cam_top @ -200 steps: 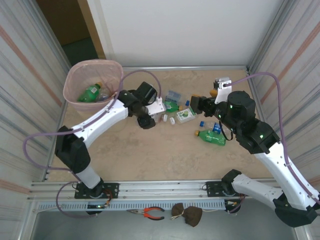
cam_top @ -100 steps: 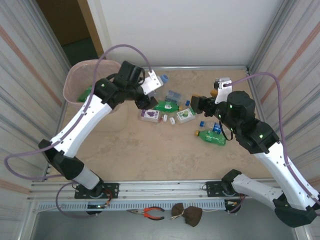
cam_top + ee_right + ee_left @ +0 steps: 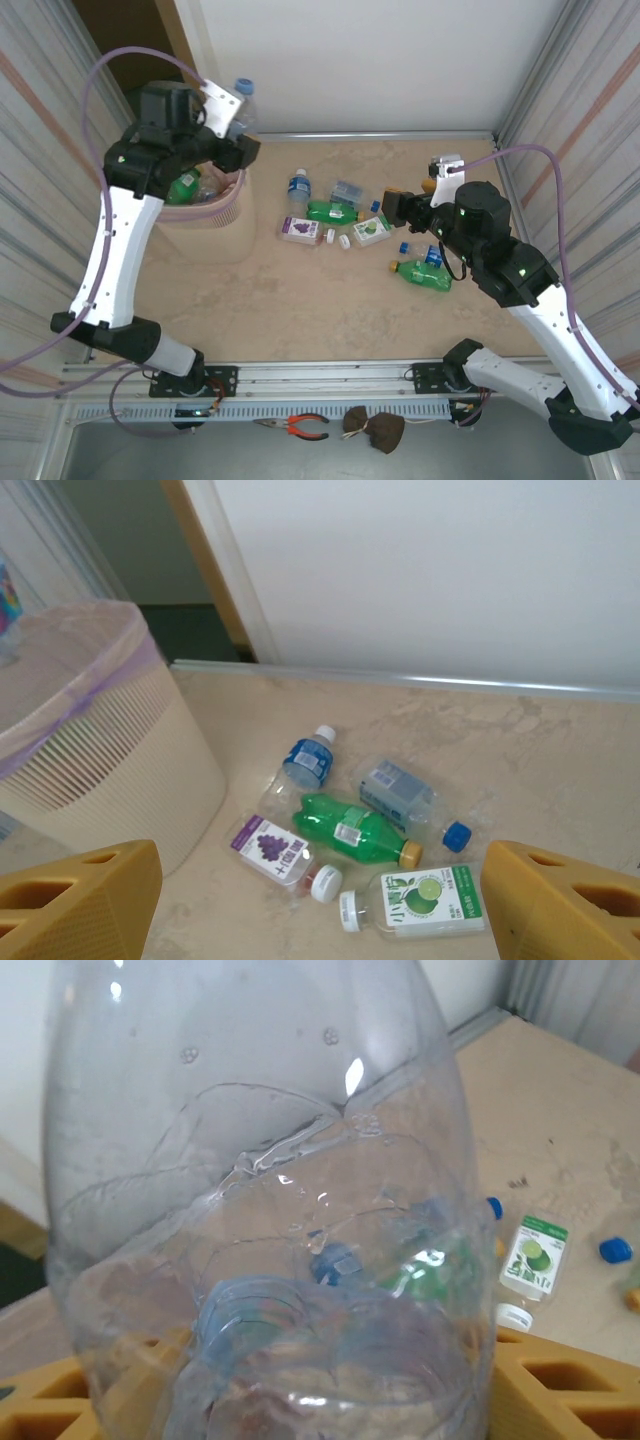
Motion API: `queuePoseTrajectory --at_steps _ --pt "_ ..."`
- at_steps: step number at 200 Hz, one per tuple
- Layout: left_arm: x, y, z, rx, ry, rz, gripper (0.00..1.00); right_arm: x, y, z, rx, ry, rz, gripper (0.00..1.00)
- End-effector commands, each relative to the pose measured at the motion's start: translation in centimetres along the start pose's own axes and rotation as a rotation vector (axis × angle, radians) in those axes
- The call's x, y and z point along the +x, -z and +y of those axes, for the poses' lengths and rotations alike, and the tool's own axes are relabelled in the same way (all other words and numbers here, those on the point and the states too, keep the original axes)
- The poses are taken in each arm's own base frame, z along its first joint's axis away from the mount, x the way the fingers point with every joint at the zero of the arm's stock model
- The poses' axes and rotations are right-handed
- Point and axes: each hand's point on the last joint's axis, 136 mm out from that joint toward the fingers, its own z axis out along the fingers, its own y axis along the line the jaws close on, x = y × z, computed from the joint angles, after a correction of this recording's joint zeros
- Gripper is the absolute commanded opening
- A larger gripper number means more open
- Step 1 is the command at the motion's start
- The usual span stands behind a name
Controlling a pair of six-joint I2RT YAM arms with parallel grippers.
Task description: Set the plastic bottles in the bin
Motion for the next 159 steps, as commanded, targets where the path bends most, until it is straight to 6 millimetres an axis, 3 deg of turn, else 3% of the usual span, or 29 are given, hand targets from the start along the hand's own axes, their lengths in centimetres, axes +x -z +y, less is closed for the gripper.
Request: queuePoseTrajectory --at_steps 1,43,78,159 --pt "0.3 1.4 1.6 0.022 0.154 -0.014 0.65 -0.6 0.0 0.2 -0.012 -0.011 -0.017 0.83" --pt "4.0 0.7 5.7 0.047 0.359 0.045 0.65 -0.7 -0.1 0.3 -0.016 -0.012 -0.015 0.83" --pt "6.9 -1.7 5.8 0.18 0.48 0.114 0.65 -0.6 -0.4 0.5 -0.024 -0.016 -0.009 0.83" --pt "15.2 -7.1 5.0 0.297 0.628 0.308 0.66 -0.2 -0.4 0.3 -0.018 -0.023 0.001 0.82"
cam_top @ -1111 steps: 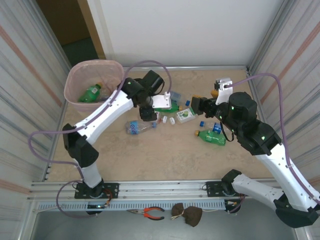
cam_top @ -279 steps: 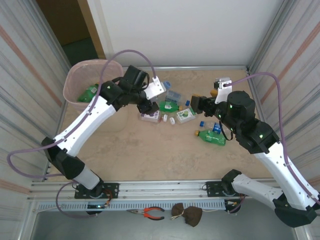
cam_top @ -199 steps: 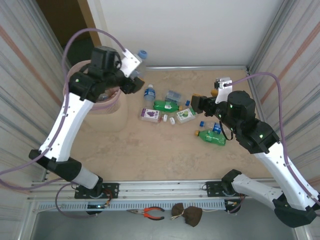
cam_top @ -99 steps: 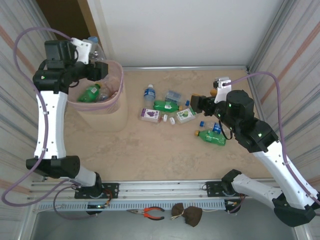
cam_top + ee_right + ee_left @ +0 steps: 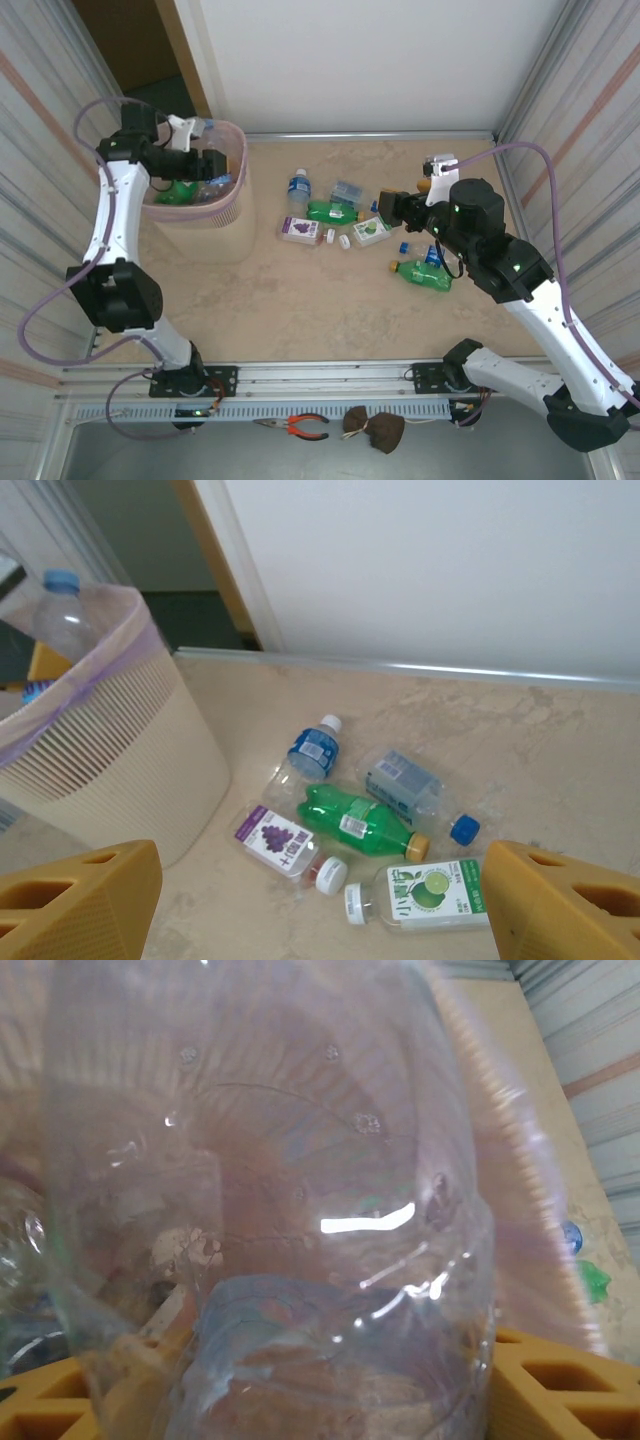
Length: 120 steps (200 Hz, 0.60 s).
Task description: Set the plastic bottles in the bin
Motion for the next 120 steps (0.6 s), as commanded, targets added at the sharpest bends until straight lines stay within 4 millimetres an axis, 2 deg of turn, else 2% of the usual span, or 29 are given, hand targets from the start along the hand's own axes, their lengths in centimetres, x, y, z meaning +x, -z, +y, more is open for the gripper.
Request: queuePoseTrajectory --at_steps 1,39,65,83,120 --pt "1.5 -0.9 0.2 0.054 0.036 0.04 0.66 -0.8 0.5 0.1 -0.007 -0.026 -0.028 0.82" --pt "4.6 -3.2 2.3 0.049 0.089 0.154 0.67 -0.5 0.4 0.0 -0.004 -0.027 -0.02 0.83" --pt "5.8 -3.6 3.1 0.023 0.093 0.201 0.69 -0.4 0.5 -0.2 0.004 -0.026 -0.021 0.82" --pt "5.1 -3.0 2.4 0.029 0.066 0.175 0.75 -0.4 0.5 -0.2 0.003 -0.026 -0.02 0.83" --pt "2.0 -0.9 0.4 0.052 0.015 0.078 0.84 -0.5 0.4 -0.2 0.003 -0.023 -0.02 0.83"
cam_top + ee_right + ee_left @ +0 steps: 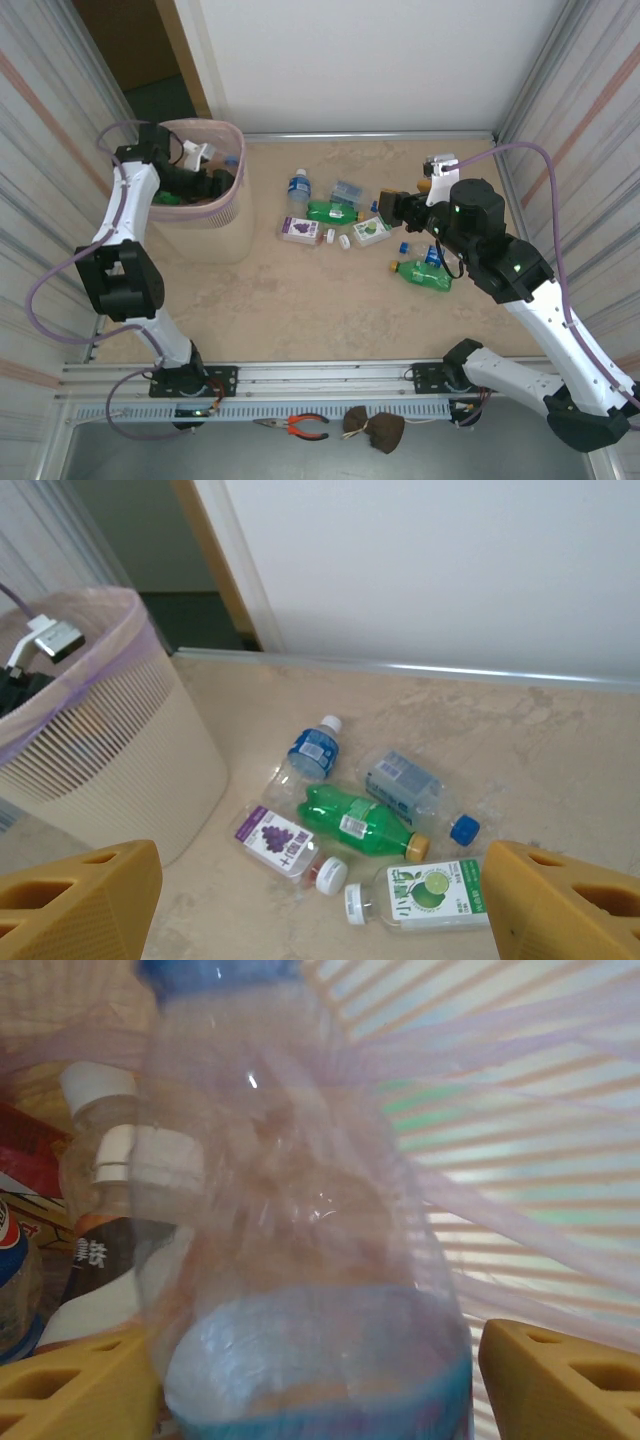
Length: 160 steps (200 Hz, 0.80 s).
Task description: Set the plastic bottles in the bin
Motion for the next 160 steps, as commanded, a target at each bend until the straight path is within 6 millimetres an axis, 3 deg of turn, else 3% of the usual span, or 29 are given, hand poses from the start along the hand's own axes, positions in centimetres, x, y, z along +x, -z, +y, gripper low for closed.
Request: queuePoseTrajectory --at_steps 1,40,91,105,129,160 --pt "-1.9 3.0 -2.1 0.005 -0.068 -0.086 0.84 -0.4 0.4 -0.2 0.003 -0.022 -0.019 0.83" --pt "-3.8 5.3 -3.7 -0.009 -0.104 -0.168 0.87 -0.4 0.5 -0.3 0.007 -0.022 -0.021 0.82" --pt "-4.7 6.8 -3.7 -0.08 -0.125 -0.211 0.83 -0.5 0.7 -0.3 0.005 -0.023 -0.025 0.83" --pt "-4.8 6.7 -4.0 -0.062 -0.131 -0.217 0.76 -0.6 0.7 -0.3 0.007 -0.023 -0.026 0.82" --pt "-4.7 5.8 -4.5 0.006 -0.122 -0.209 0.54 -0.6 0.8 -0.2 0.005 -0.026 -0.028 0.83" --pt "-3.6 3.0 -3.4 0.031 -0.086 -0.147 0.36 -0.5 0.8 -0.4 0.013 -0.027 -0.026 0.82"
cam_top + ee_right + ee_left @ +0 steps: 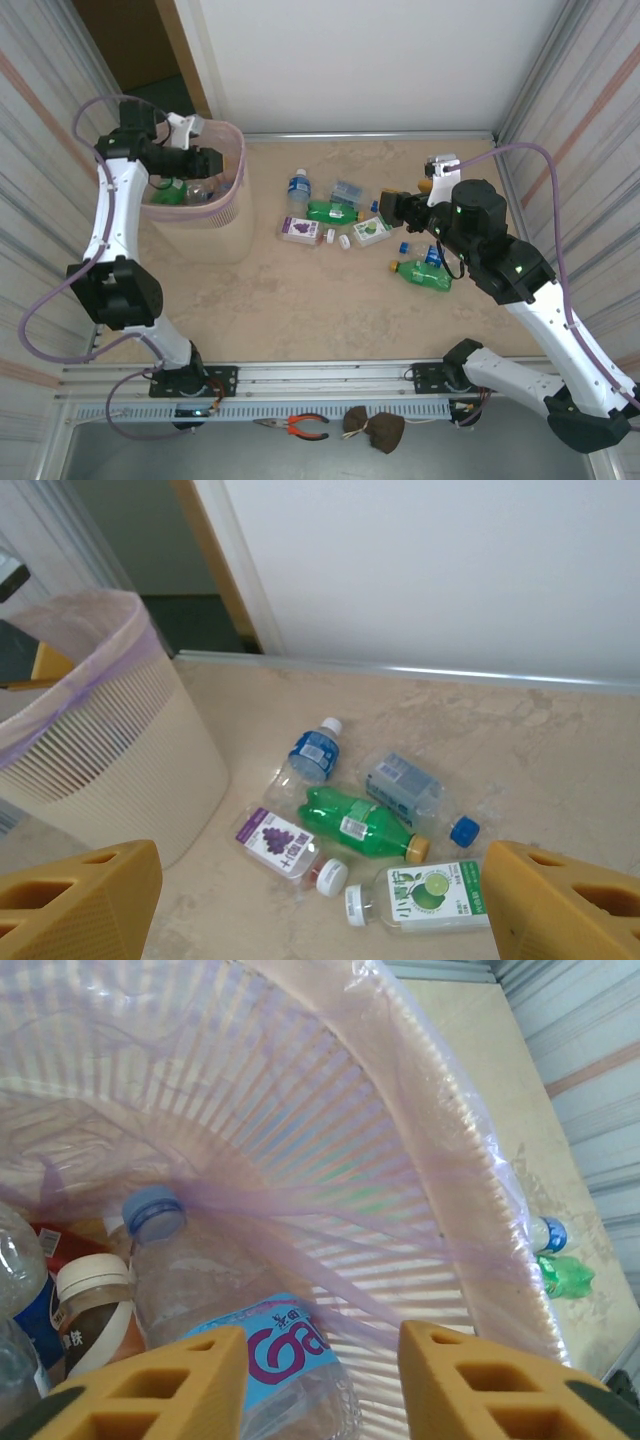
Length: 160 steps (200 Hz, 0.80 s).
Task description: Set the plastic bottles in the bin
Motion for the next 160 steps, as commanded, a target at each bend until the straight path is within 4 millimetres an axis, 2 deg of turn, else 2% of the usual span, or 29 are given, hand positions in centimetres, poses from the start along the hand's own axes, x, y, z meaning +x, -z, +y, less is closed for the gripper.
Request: queuePoseTrajectory --at_steps 1,20,45,88,107,109,119,160 --pt "1.2 -1.4 -0.1 0.048 0.021 0.029 0.36 -0.3 0.6 -0.4 0.014 -0.026 -0.019 0.82" --pt "2.7 -3.0 1.2 0.043 0.062 0.07 0.31 -0.1 0.5 -0.6 0.024 -0.023 -0.015 0.83" --pt "4.6 -4.5 2.6 0.032 0.094 0.113 0.3 0.3 0.2 -1.3 0.053 -0.028 0.005 0.83" --pt "6.1 -5.9 3.7 0.032 0.127 0.143 0.29 2.4 -1.6 -3.3 0.084 -0.077 0.114 0.82" --pt "5.5 -5.3 3.3 0.024 0.115 0.121 0.3 3.1 -2.2 -3.8 0.075 -0.098 0.161 0.82" --pt "5.4 -5.2 3.2 0.024 0.112 0.118 0.3 3.6 -3.0 -4.0 0.082 -0.101 0.188 0.82" --pt "4.7 -4.4 2.7 0.016 0.098 0.089 0.32 4.1 -3.6 -4.2 0.083 -0.107 0.218 0.82" --pt "1.6 -0.6 0.6 -0.034 0.033 -0.028 0.42 5.6 -7.1 -3.3 0.046 -0.169 0.328 0.81"
